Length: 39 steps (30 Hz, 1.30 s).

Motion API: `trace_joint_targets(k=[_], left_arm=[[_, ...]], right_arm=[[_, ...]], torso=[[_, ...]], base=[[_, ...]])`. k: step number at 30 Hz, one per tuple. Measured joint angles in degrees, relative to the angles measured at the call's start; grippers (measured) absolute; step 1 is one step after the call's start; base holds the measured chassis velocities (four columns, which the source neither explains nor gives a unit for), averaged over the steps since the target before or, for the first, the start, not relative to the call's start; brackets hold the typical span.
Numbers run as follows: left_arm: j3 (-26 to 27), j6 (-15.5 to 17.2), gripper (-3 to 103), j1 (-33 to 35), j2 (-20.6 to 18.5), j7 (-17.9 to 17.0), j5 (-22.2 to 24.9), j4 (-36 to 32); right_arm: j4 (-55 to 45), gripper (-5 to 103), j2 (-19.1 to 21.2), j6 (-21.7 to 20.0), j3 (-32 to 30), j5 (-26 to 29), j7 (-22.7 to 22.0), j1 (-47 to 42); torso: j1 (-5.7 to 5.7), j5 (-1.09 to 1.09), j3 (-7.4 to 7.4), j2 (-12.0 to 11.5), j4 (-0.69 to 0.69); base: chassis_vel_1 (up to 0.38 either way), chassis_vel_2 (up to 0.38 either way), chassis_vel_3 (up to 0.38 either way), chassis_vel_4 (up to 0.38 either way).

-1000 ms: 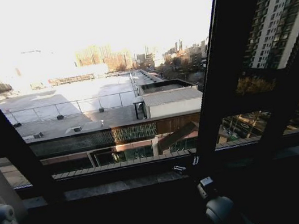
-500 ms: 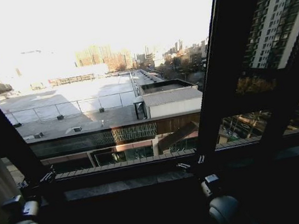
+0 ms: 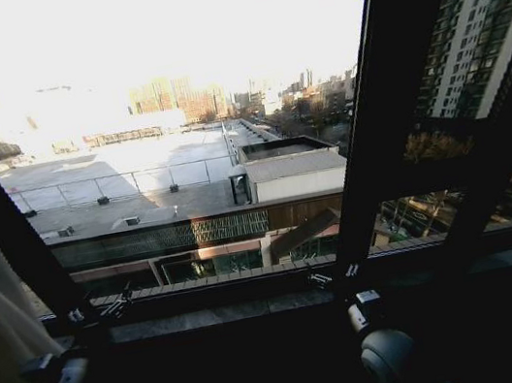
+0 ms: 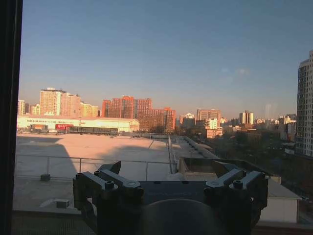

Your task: Open the curtains by pulling them apart, changing their state from closed to fully open.

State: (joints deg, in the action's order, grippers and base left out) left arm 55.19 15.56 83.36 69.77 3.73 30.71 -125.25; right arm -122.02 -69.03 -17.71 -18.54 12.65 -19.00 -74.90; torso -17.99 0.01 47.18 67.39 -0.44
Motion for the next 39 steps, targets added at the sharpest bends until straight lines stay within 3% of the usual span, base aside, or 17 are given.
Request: trace_joint_targets(k=[13,39], left_arm=[[-1.7,0.9,100,0.2,1.1,-1.2,-1.9,-1.6],[-1.7,0.3,100,1.4,2.7,-1.2,-3.0,-2.4]], right_arm=[[-0.6,100,0.2,-0.4,-1.2,0.2,-0.4,-0.2],[-1.2,100,0.8,-0.5,-1.4,0.0,-0.7,-0.1]], torso=[[0.0,0.0,0.0,0.0,-0.01],[0.0,0.0,0.01,0.0,0.0]], base=[[-0.184,-0.214,0.174,0.233],[-0.29,-0.398,0.28,0.408]])
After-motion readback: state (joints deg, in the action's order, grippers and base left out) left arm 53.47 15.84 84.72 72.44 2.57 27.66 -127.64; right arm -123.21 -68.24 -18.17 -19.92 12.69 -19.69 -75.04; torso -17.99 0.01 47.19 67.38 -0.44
